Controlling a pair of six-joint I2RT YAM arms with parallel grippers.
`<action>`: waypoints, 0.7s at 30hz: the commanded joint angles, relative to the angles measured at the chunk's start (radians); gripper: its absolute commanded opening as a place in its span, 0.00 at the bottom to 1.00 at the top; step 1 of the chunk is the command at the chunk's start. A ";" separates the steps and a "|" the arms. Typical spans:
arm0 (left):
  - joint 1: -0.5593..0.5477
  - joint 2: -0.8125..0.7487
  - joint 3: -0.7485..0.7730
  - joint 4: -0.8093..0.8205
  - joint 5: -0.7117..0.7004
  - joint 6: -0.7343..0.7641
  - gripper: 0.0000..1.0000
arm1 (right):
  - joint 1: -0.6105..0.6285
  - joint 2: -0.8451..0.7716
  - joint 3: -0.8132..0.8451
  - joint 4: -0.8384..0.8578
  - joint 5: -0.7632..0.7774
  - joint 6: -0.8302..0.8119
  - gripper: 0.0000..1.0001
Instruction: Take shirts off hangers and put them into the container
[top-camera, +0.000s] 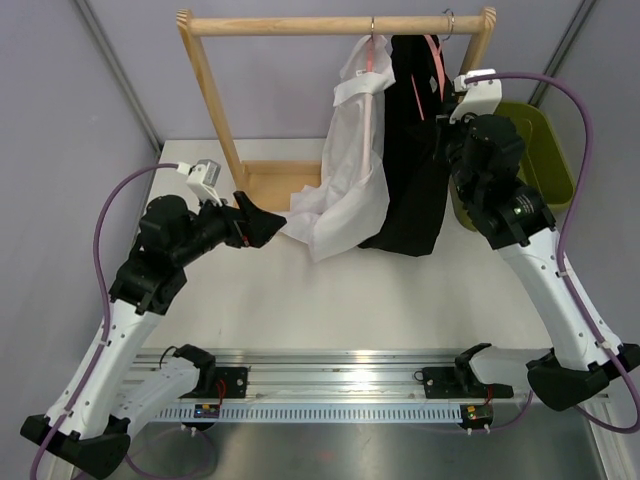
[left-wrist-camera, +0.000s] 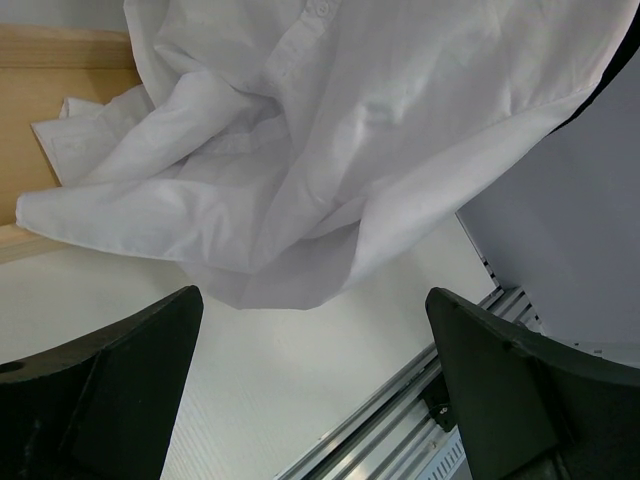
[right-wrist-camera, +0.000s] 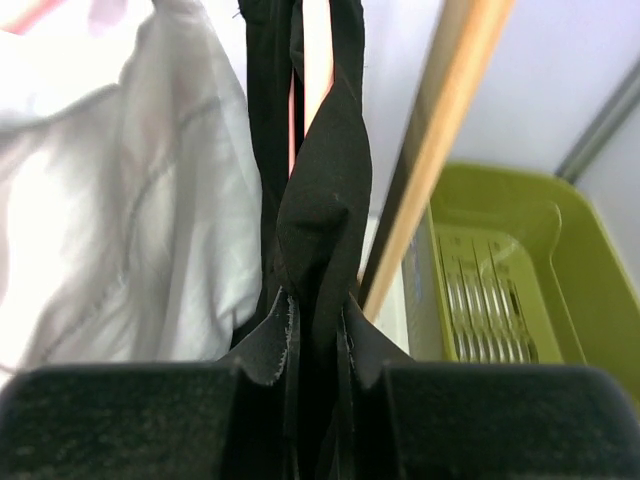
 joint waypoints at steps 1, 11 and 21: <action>-0.003 -0.018 -0.012 0.049 0.025 -0.003 0.99 | 0.005 -0.041 -0.011 0.348 -0.042 -0.110 0.00; -0.003 -0.033 -0.018 0.041 0.020 0.008 0.99 | 0.005 -0.082 -0.034 0.402 -0.019 -0.105 0.00; -0.003 -0.012 -0.006 0.053 0.034 -0.004 0.99 | 0.007 -0.170 0.090 -0.057 0.032 0.042 0.00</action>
